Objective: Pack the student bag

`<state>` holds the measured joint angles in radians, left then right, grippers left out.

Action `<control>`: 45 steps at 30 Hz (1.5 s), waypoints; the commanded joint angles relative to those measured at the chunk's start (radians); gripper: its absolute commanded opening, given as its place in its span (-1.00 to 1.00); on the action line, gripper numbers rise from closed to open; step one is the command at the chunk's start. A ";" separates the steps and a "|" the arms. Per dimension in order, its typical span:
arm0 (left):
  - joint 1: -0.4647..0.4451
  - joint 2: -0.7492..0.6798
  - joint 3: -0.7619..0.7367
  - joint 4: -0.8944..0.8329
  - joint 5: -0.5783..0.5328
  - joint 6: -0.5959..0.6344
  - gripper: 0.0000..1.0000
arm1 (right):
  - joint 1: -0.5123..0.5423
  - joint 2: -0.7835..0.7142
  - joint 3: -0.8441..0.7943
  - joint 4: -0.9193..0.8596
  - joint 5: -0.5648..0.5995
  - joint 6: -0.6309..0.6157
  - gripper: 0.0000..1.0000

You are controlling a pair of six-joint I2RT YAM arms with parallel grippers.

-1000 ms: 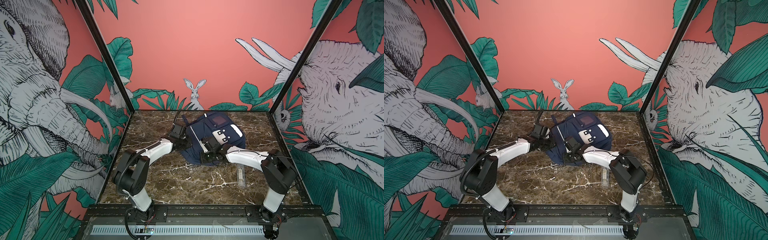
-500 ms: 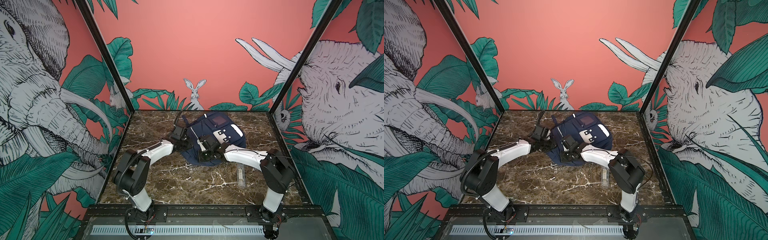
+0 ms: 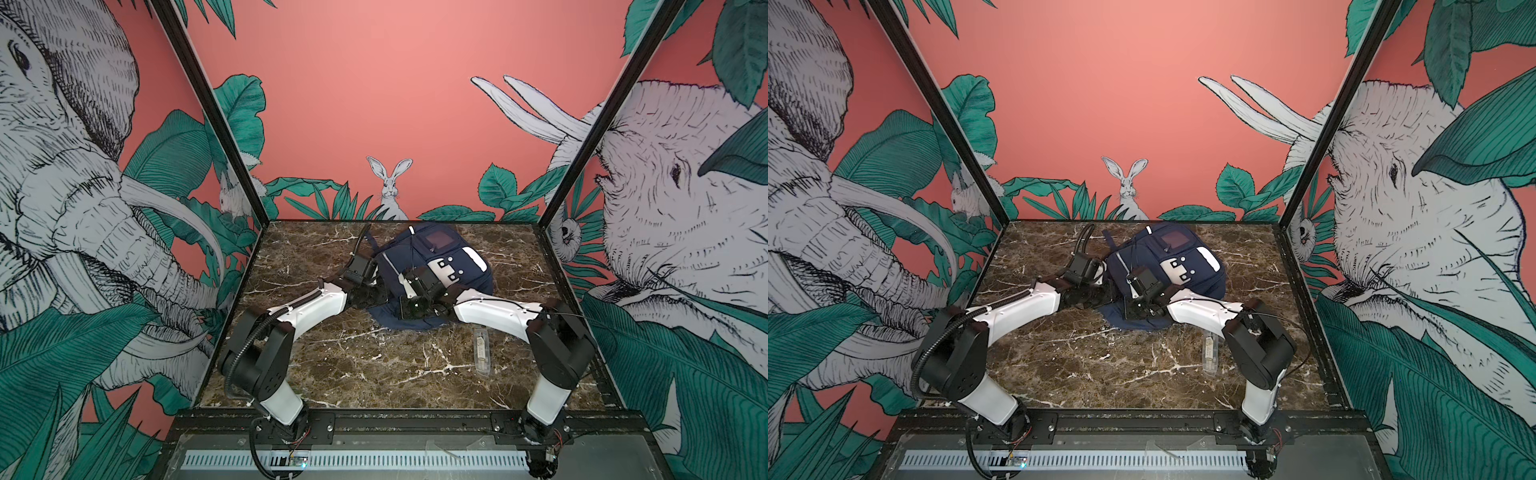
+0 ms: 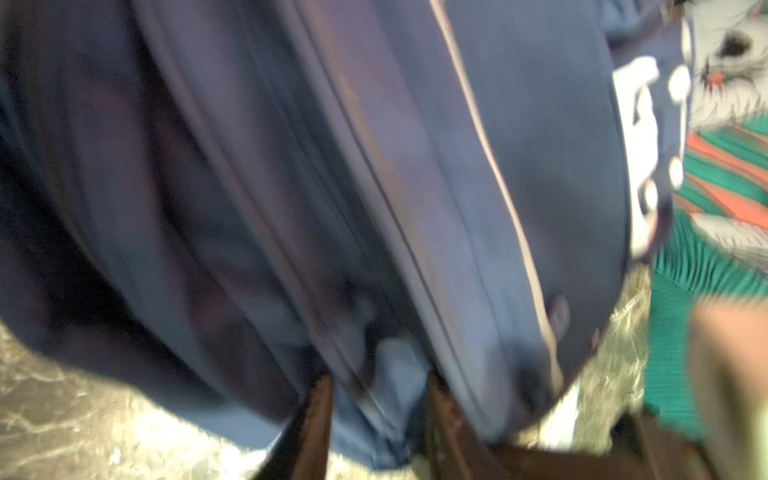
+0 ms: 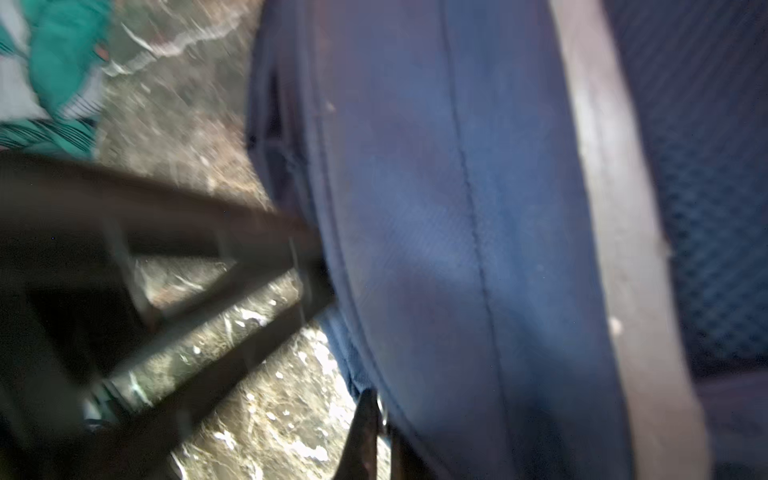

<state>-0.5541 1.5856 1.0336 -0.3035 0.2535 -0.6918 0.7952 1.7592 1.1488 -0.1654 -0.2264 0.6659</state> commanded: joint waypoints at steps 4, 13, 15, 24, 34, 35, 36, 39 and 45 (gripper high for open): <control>0.019 -0.103 0.104 -0.151 -0.027 0.153 -0.05 | -0.010 -0.089 -0.067 0.107 -0.009 0.012 -1.00; 0.061 0.005 0.259 -0.203 -0.042 0.242 0.01 | -0.011 -0.188 -0.136 0.044 -0.010 -0.015 -1.00; 0.066 0.073 0.321 -0.223 -0.011 0.261 0.02 | -0.011 -0.216 -0.162 0.037 -0.021 -0.021 -1.00; 0.065 0.304 0.533 -0.311 0.045 0.341 0.11 | -0.017 -0.309 -0.289 -0.013 -0.018 -0.046 -1.00; 0.064 0.363 0.562 -0.293 0.017 0.340 0.10 | -0.025 -0.348 -0.310 -0.083 -0.020 -0.076 -1.00; 0.066 0.363 0.566 -0.287 0.007 0.342 0.10 | -0.024 -0.351 -0.310 -0.086 -0.020 -0.076 -1.00; 0.066 0.363 0.575 -0.290 -0.005 0.349 0.10 | -0.025 -0.354 -0.314 -0.087 -0.020 -0.075 -1.00; 0.069 0.364 0.617 -0.311 -0.049 0.375 0.10 | -0.025 -0.364 -0.319 -0.096 -0.016 -0.076 -1.00; 0.082 0.441 0.700 -0.334 -0.014 0.404 0.11 | -0.028 -0.369 -0.324 -0.112 -0.014 -0.086 -1.00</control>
<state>-0.4805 1.9842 1.6886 -0.5953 0.2379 -0.3279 0.7708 1.4124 0.8349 -0.2508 -0.2436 0.5953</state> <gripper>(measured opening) 0.553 0.049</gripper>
